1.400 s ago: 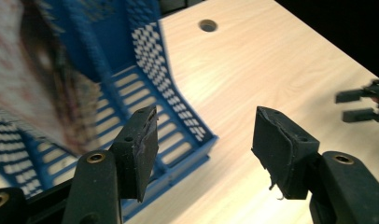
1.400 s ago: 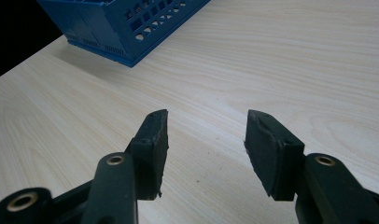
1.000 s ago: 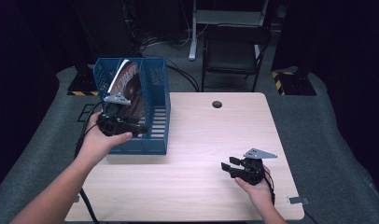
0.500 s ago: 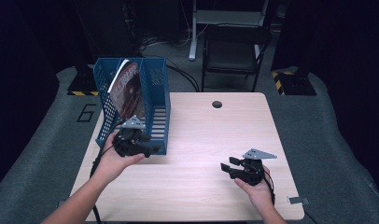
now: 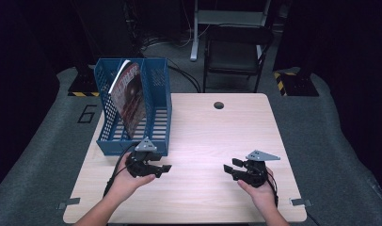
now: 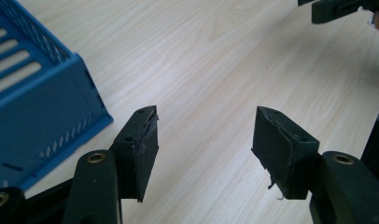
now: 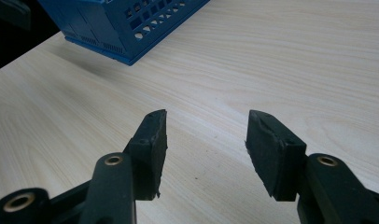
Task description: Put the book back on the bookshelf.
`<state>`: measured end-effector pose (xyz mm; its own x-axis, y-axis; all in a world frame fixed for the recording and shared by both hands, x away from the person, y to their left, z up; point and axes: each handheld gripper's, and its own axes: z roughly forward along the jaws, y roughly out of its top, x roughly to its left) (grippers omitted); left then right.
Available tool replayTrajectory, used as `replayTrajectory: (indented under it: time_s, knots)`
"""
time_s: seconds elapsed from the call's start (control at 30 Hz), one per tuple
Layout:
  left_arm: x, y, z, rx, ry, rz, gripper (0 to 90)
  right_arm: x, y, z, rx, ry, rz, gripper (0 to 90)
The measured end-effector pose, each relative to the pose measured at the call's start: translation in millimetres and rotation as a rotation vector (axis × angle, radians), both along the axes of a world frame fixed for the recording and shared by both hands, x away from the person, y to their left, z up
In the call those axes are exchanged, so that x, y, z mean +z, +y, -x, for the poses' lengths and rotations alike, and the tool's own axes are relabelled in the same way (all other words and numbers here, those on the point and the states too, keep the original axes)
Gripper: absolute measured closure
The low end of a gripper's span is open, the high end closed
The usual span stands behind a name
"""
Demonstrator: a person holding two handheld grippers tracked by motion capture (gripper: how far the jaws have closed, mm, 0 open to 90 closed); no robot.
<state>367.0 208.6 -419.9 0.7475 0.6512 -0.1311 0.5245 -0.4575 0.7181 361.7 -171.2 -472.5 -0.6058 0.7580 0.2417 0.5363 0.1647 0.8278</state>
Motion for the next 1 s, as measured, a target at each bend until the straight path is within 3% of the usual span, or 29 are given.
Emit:
replayTrajectory:
  time_s: [0.1,0.23,0.4,0.5,0.57,0.67,0.83,0.93,1.0]
  knots:
    - [-12.5,2.6,3.7,0.025,0.021,0.011,40.6,0.3,-0.4,0.5,-0.003,0.0,0.001,47.8]
    - [-23.7,9.0,8.1,0.022,0.045,-0.002,39.8,0.4,-1.6,-0.3,-0.002,-0.003,0.002,47.8]
    - [-34.5,18.1,12.6,0.048,0.029,0.01,39.6,0.9,-0.8,0.3,-0.003,-0.006,0.0,47.8]
    - [-41.8,20.2,13.3,0.066,0.001,-0.016,39.5,0.4,-0.7,0.0,-0.003,-0.007,0.004,47.8]
    - [-46.1,21.0,12.6,0.066,-0.019,-0.043,39.5,0.6,-0.2,0.1,0.0,-0.003,0.007,47.8]
    - [-53.7,21.2,10.5,0.055,-0.016,-0.048,39.5,0.0,0.6,-0.4,0.001,-0.003,0.009,47.8]
    - [-63.9,20.2,9.6,0.046,0.01,-0.031,39.5,-0.2,0.6,-0.4,0.0,0.004,0.008,47.8]
    - [-67.7,18.2,10.9,0.046,-0.005,-0.03,39.5,-1.0,0.4,-1.0,0.003,0.0,0.018,47.8]
    - [-69.6,18.3,11.5,0.024,0.009,-0.033,39.5,-1.9,0.9,-1.0,0.002,-0.002,0.018,47.8]
